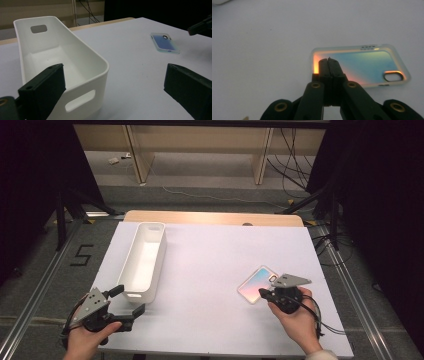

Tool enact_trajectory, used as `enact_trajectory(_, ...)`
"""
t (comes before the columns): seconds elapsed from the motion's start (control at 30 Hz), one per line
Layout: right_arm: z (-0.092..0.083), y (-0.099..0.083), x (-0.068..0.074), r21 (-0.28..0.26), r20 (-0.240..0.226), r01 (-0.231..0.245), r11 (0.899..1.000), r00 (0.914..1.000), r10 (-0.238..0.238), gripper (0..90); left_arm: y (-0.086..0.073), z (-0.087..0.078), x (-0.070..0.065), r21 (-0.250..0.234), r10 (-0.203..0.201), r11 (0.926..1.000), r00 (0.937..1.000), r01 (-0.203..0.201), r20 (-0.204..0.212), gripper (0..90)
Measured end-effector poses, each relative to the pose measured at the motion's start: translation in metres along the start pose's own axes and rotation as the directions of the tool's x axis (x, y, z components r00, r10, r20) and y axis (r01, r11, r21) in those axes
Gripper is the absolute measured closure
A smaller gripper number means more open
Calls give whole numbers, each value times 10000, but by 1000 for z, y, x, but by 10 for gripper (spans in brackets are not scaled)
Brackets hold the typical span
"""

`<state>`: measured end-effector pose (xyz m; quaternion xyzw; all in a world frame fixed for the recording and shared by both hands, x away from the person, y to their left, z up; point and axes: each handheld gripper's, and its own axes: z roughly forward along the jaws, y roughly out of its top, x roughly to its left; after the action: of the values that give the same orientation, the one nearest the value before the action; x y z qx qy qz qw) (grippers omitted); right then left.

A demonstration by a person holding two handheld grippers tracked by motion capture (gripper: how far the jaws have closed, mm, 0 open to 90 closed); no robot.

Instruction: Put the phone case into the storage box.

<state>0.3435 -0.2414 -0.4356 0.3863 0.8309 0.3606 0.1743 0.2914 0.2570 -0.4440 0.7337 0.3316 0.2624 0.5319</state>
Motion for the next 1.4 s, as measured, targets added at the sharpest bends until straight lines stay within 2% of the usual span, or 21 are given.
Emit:
enact_trajectory(0.07,15,8,0,373,-150,-9,9993,9999,15,900,0,0,1,8,-33,10000,10000,33,18,32)
enact_trajectory(0.1,22,12,0,649,-210,-181,9977,9996,195,900,-1,0,1,-4,-77,10000,10000,77,15,33)
enact_trajectory(0.13,31,13,0,536,-128,27,9986,9999,-20,900,-1,0,1,-15,-89,10000,10000,90,18,34)
enact_trajectory(0.17,35,16,-1,952,-232,83,9954,9997,-61,900,-1,0,1,-15,-89,10000,10000,90,18,34)
enact_trajectory(0.2,42,17,1,966,-130,-47,9953,9999,60,900,-1,0,1,20,-75,10000,10000,75,33,36)
enact_trajectory(0.33,54,15,3,1604,9,8,9871,10000,-10,900,-1,-1,1,-41,39,10000,9999,-39,147,39)
enact_trajectory(0.47,54,14,4,2046,-135,-12,9789,9999,40,900,-1,-3,0,34,-46,10000,10000,46,30,41)
enact_trajectory(0.53,59,12,4,1835,-3,105,9830,9999,-106,900,-1,-2,0,22,18,10000,10000,-18,50,42)
enact_trajectory(0.57,57,12,5,2143,-92,-48,9768,9999,70,900,-1,-2,0,2,48,10000,10000,-48,56,42)
enact_trajectory(0.6,60,10,4,1976,-70,132,9802,9999,-120,900,-1,-2,0,2,48,10000,10000,-48,56,42)
enact_trajectory(0.63,59,10,4,2214,-202,209,9750,9997,-169,900,0,-2,1,0,123,9999,9999,-123,52,43)
enact_trajectory(0.7,59,10,3,2224,-138,343,9744,9994,-320,900,-1,-2,1,7,76,10000,10000,-76,39,43)
enact_trajectory(0.73,59,10,4,2208,-70,168,9752,9999,-157,900,0,-2,1,9,87,10000,10000,-87,47,44)
enact_trajectory(0.77,56,9,3,2532,-125,220,9672,9997,-195,900,0,-2,1,-1,130,9999,9999,-130,55,44)
enact_trajectory(0.9,55,9,4,2683,-53,33,9633,10000,-20,900,-1,-3,0,6,38,10000,10000,-38,55,45)
enact_trajectory(0.97,54,8,2,2696,-70,248,9627,9997,-238,900,-1,-3,0,10,-2,10000,10000,2,41,46)
enact_trajectory(1.03,54,8,2,2730,-45,204,9618,9998,-200,900,-1,-3,0,-15,-39,10000,10000,40,54,46)
enact_trajectory(1.1,52,7,3,2924,36,82,9563,9999,-97,900,-1,-3,0,-21,-50,10000,10000,50,65,46)
enact_trajectory(1.17,52,6,1,2915,37,221,9563,9997,-243,900,-1,-3,0,-14,-32,10000,10000,32,58,46)
enact_trajectory(1.23,50,6,1,3082,58,25,9513,10000,-45,900,-1,-3,0,-13,-40,10000,10000,40,56,47)
enact_trajectory(1.4,46,3,-4,3156,250,209,9487,9992,-304,900,-1,-3,-1,-24,-179,9998,9998,179,60,48)
